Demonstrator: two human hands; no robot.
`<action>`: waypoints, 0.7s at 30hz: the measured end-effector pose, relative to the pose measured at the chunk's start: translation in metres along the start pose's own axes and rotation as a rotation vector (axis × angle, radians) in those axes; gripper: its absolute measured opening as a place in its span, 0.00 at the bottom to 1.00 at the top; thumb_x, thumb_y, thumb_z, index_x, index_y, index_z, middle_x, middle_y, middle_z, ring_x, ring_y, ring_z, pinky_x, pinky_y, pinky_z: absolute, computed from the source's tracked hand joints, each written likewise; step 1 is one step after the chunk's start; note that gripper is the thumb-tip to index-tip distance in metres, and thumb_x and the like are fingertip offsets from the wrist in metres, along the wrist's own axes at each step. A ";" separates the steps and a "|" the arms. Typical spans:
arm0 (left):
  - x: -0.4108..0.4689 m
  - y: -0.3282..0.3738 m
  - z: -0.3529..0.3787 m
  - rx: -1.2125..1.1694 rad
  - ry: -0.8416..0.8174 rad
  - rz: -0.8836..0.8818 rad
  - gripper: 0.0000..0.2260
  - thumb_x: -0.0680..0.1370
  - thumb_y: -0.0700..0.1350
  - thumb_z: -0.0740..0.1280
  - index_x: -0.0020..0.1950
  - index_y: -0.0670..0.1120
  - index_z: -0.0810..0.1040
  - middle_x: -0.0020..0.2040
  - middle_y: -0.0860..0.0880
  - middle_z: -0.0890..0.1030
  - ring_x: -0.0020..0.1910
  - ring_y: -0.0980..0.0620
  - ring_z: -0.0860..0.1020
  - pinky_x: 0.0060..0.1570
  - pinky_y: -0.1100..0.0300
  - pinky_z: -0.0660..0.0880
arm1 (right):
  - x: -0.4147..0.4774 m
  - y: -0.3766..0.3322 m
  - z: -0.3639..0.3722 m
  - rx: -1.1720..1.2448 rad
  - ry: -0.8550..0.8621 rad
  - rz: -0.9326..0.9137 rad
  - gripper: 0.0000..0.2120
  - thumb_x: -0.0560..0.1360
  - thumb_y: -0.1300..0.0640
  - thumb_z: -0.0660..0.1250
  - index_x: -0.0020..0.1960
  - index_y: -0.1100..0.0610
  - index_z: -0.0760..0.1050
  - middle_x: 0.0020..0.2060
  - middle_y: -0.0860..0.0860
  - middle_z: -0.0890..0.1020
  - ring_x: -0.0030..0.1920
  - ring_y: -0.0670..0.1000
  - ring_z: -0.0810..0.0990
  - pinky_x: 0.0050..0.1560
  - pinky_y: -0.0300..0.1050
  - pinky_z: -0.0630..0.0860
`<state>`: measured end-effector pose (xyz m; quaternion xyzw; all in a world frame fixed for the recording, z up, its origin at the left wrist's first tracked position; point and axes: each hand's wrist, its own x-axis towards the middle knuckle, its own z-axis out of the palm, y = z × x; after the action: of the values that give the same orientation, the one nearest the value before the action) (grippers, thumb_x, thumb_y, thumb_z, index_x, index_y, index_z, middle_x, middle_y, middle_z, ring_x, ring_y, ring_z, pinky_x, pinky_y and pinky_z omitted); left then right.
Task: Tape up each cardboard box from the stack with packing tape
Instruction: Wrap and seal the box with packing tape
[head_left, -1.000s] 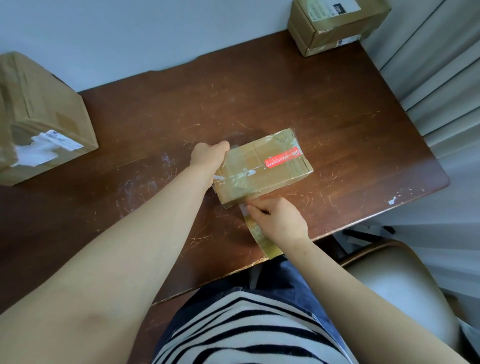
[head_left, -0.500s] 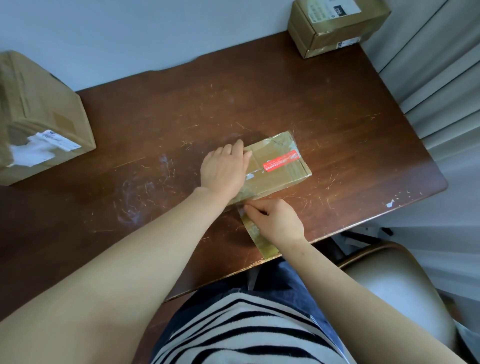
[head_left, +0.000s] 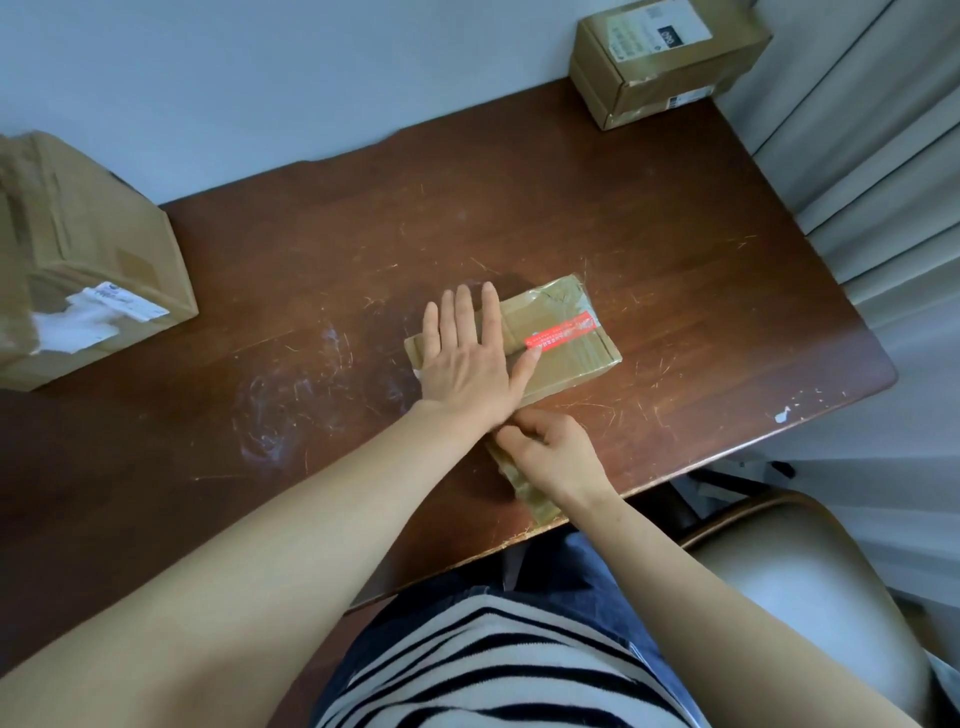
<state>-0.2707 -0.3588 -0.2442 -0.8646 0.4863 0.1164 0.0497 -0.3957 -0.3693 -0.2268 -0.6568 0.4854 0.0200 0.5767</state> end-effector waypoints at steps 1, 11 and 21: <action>-0.001 0.001 0.003 -0.001 0.023 0.014 0.37 0.79 0.65 0.41 0.78 0.42 0.38 0.78 0.39 0.43 0.78 0.42 0.42 0.73 0.48 0.36 | 0.000 0.000 0.000 0.031 -0.017 0.007 0.07 0.71 0.55 0.64 0.39 0.53 0.80 0.33 0.53 0.83 0.38 0.57 0.83 0.44 0.55 0.81; 0.005 -0.016 -0.006 0.028 0.007 -0.068 0.35 0.79 0.65 0.44 0.78 0.43 0.51 0.69 0.40 0.67 0.68 0.40 0.66 0.70 0.46 0.56 | 0.008 0.011 0.005 0.113 -0.074 -0.035 0.14 0.72 0.55 0.62 0.49 0.40 0.81 0.45 0.39 0.84 0.46 0.47 0.83 0.50 0.55 0.80; 0.009 -0.014 -0.009 0.010 -0.029 -0.095 0.34 0.80 0.63 0.42 0.75 0.39 0.58 0.69 0.39 0.70 0.70 0.42 0.67 0.74 0.49 0.51 | 0.011 0.011 0.006 0.088 -0.055 -0.015 0.08 0.72 0.52 0.64 0.43 0.41 0.80 0.42 0.45 0.84 0.41 0.52 0.84 0.50 0.54 0.81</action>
<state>-0.2531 -0.3603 -0.2384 -0.8846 0.4446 0.1237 0.0665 -0.3933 -0.3698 -0.2432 -0.6335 0.4651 0.0122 0.6182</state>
